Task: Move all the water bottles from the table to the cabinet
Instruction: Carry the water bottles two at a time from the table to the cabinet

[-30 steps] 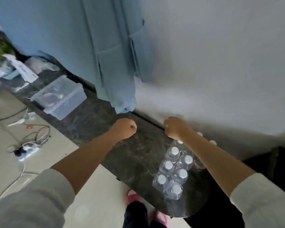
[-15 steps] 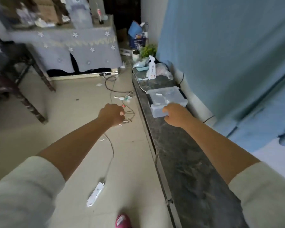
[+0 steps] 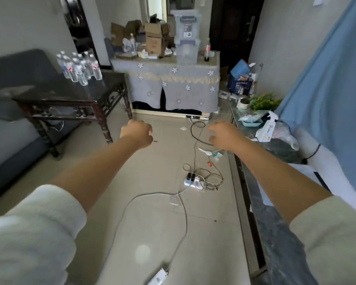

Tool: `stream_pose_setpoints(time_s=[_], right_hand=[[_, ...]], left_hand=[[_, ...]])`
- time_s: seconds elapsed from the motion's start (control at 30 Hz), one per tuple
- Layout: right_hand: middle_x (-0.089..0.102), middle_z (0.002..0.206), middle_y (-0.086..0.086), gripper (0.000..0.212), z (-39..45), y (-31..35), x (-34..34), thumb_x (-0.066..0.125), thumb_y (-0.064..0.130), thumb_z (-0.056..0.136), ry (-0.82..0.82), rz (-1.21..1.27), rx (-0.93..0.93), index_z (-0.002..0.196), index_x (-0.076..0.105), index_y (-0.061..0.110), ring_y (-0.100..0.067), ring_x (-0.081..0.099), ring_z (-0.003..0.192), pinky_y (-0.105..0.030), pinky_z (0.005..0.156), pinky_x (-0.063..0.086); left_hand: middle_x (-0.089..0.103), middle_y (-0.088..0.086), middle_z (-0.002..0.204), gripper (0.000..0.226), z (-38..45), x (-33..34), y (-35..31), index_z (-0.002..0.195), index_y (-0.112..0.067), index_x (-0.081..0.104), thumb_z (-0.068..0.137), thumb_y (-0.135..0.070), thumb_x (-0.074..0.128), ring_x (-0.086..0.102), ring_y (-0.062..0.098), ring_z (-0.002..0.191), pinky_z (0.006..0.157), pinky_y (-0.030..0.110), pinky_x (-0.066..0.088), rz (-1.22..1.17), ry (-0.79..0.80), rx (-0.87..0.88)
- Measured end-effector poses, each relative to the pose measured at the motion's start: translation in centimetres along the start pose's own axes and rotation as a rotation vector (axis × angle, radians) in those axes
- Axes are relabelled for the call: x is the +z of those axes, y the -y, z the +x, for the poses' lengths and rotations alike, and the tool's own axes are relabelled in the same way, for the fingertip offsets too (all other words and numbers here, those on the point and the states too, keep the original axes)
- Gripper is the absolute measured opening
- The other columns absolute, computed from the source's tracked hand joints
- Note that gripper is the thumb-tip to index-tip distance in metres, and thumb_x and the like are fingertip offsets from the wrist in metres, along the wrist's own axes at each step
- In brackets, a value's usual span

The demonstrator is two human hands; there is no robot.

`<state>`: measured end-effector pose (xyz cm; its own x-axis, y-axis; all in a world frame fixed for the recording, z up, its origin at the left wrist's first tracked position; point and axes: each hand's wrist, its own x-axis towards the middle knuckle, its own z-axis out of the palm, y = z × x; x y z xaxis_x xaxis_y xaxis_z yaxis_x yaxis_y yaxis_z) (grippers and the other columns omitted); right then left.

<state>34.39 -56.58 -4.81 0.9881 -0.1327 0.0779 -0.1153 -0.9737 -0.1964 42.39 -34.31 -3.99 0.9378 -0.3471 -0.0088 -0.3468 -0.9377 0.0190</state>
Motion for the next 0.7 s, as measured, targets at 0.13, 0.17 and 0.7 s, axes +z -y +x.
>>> stream_pose_setpoints(time_s=[0.13, 0.17, 0.7], right_hand=[[0.053, 0.128, -0.017, 0.034, 8.0, 2.8, 1.0, 0.052, 0.011, 0.086, -0.019, 0.044, -0.074, 0.119, 0.059, 0.006, -0.032, 0.051, 0.118, -0.033, 0.094, 0.043], [0.053, 0.127, -0.017, 0.034, 9.7, 3.5, 1.2, 0.052, 0.012, 0.087, -0.011, 0.052, -0.088, 0.120, 0.059, 0.007, -0.032, 0.050, 0.118, -0.033, 0.094, 0.043], [0.053, 0.126, -0.020, 0.030, 44.3, 11.7, 1.6, 0.051, 0.013, 0.090, 0.018, 0.150, -0.389, 0.118, 0.060, 0.004, -0.034, 0.050, 0.117, -0.034, 0.095, 0.042]], left_hand=[[0.054, 0.009, 0.131, 0.034, 4.8, -0.6, 3.8, 0.125, -0.020, 0.058, 0.092, -0.022, 0.048, 0.041, 0.030, 0.129, 0.103, 0.040, 0.040, -0.005, -0.020, -0.066], [0.055, 0.009, 0.131, 0.034, 6.0, -0.6, 4.6, 0.125, -0.019, 0.057, 0.092, -0.022, 0.048, 0.040, 0.030, 0.129, 0.103, 0.040, 0.039, -0.007, -0.006, -0.081], [0.054, 0.011, 0.129, 0.033, 29.4, -3.9, 18.1, 0.122, -0.018, 0.060, 0.092, -0.021, 0.047, 0.041, 0.034, 0.126, 0.100, 0.043, 0.041, 0.007, -0.102, -0.441]])
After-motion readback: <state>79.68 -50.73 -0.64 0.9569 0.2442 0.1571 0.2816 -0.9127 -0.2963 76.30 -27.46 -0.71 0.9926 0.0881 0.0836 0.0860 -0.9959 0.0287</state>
